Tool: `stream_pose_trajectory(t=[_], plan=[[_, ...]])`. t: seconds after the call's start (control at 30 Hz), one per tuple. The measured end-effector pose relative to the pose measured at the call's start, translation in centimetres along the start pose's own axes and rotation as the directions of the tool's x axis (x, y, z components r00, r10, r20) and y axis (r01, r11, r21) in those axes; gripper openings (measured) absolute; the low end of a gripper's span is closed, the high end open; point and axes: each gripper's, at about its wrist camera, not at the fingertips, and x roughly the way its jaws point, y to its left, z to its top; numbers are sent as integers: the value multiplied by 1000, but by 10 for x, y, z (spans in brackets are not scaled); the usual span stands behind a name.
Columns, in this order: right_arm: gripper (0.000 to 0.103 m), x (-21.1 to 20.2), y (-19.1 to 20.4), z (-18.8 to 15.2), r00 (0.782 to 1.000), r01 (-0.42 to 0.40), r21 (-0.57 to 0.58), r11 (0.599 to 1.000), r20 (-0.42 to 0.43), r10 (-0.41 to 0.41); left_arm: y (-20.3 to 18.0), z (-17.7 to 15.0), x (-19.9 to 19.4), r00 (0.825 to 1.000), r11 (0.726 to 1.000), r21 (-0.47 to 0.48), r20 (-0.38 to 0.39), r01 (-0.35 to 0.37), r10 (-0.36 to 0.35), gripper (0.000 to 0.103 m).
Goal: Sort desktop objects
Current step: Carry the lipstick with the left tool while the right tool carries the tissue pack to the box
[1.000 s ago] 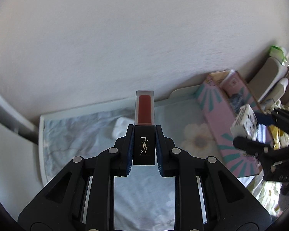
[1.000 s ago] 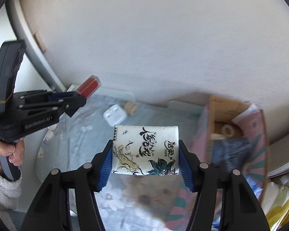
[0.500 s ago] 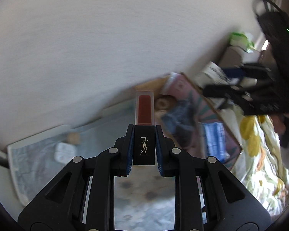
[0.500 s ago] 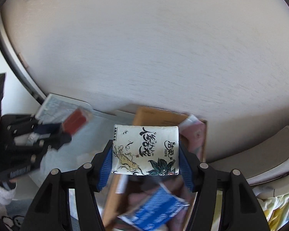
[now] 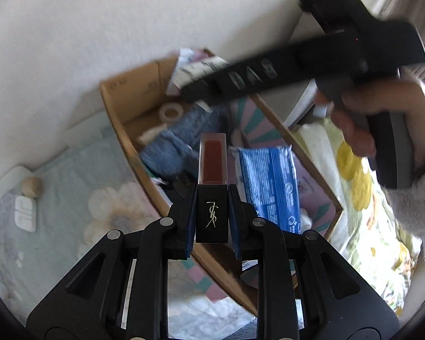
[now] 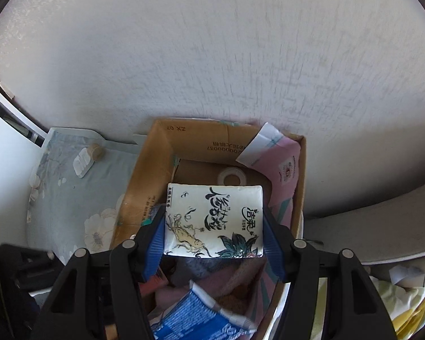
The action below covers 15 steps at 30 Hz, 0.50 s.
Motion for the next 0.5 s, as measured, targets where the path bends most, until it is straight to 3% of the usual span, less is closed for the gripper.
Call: stream_pose_trajectory(t=[0.5], plan=[[57,17,5,18,999,-26,-22,999,-20,26,-13,11,7,998,997,45,15,-60,59,18]])
